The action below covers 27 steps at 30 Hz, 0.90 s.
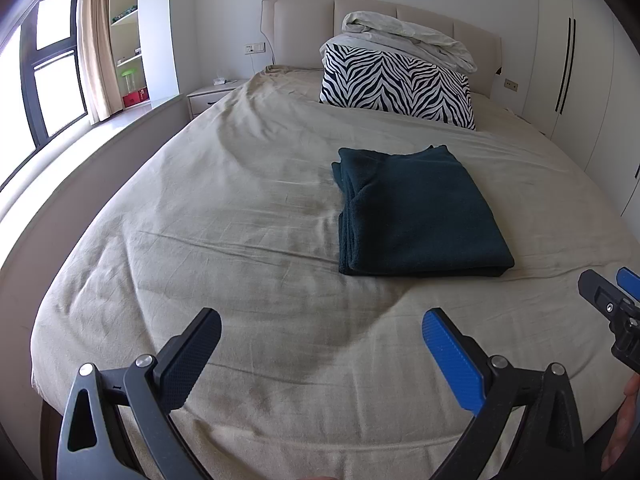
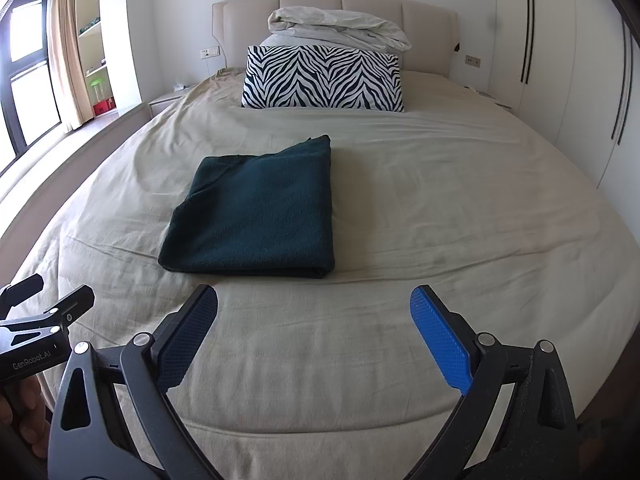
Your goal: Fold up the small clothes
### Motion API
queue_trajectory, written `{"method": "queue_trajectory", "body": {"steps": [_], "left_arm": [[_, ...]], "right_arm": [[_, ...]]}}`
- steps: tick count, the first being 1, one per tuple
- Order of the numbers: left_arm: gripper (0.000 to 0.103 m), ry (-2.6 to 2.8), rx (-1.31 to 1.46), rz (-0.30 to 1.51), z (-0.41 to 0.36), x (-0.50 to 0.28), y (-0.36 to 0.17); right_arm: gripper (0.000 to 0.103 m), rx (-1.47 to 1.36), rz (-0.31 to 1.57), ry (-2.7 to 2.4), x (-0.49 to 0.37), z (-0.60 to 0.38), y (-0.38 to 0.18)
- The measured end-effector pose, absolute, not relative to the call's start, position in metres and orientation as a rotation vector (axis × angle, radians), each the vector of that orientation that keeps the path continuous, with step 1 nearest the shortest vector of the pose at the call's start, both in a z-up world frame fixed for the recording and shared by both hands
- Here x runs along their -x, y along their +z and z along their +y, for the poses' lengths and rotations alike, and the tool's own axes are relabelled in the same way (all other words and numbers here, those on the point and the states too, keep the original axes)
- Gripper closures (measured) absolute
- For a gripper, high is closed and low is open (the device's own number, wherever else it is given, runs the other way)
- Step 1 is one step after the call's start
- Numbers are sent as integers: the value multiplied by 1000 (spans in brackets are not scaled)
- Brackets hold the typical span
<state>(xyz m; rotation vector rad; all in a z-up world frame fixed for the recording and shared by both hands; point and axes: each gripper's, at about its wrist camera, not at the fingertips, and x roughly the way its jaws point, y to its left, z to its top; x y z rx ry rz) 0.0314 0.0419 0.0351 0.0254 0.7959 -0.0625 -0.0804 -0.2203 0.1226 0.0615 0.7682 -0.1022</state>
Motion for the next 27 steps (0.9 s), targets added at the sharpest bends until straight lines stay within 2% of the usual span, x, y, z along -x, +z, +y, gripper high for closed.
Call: {"method": "queue_trajectory", "body": {"steps": [27], "left_arm": [[0, -72, -19, 802, 39, -29, 34]], "right_arm": [[4, -62, 770, -103, 82, -219, 124]]}}
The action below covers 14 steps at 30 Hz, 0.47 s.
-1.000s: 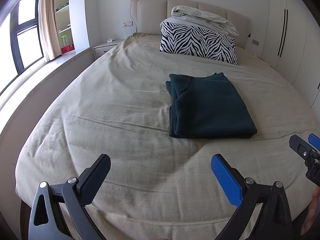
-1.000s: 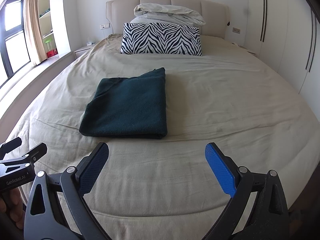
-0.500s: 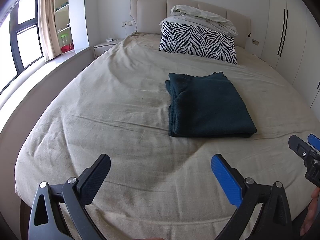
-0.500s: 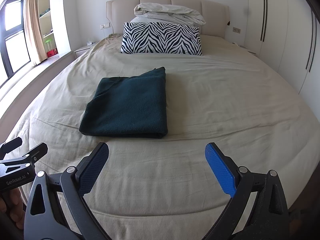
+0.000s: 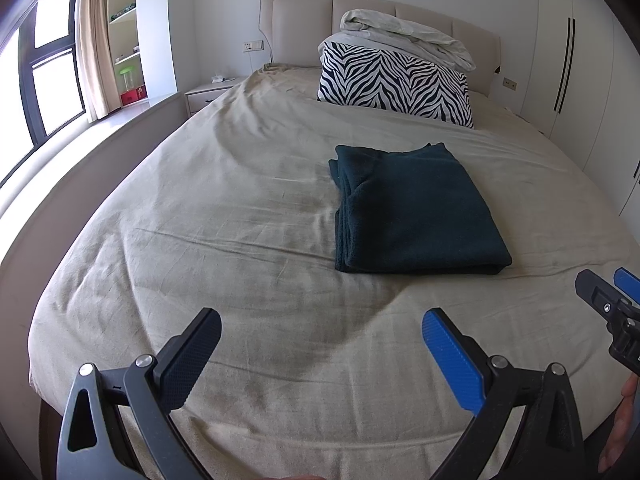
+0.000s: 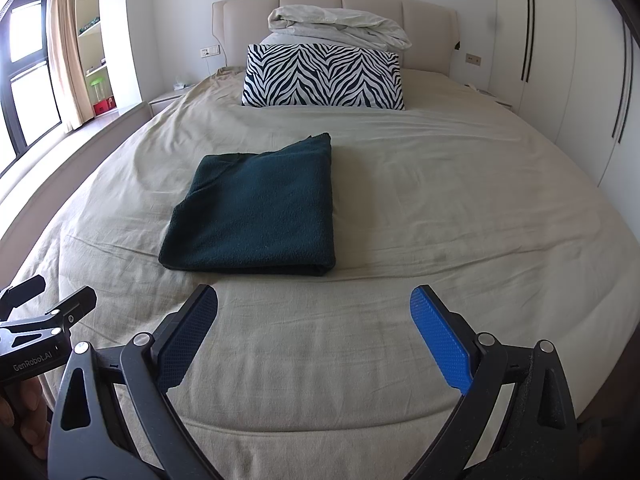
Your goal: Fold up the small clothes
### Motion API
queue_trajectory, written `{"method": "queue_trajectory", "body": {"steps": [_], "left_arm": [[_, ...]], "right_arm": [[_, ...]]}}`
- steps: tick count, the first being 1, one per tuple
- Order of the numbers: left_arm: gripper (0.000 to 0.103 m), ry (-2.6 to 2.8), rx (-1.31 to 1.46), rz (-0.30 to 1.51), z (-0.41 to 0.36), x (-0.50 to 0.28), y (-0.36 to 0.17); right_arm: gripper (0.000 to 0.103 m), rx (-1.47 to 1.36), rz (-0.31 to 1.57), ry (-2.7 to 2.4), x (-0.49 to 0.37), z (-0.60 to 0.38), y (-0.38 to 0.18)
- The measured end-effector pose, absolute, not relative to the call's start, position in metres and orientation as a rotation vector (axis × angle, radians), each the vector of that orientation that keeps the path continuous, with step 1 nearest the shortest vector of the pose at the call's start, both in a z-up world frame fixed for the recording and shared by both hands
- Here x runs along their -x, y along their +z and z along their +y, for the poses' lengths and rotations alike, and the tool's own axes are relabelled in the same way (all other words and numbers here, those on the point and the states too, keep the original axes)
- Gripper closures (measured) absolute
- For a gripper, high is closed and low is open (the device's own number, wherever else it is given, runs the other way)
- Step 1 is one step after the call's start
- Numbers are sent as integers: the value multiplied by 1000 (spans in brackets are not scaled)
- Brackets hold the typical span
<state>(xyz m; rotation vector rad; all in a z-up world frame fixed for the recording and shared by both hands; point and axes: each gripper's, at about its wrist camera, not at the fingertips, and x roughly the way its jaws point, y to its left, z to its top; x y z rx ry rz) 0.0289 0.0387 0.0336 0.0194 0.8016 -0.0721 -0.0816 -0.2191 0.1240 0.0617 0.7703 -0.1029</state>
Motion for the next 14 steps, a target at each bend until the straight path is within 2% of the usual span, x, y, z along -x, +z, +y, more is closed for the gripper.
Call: {"method": "queue_trajectory", "body": {"steps": [14], "left_arm": [[0, -73, -26, 789, 40, -28, 34]], "right_arm": [[4, -64, 774, -100, 84, -219, 124]]}}
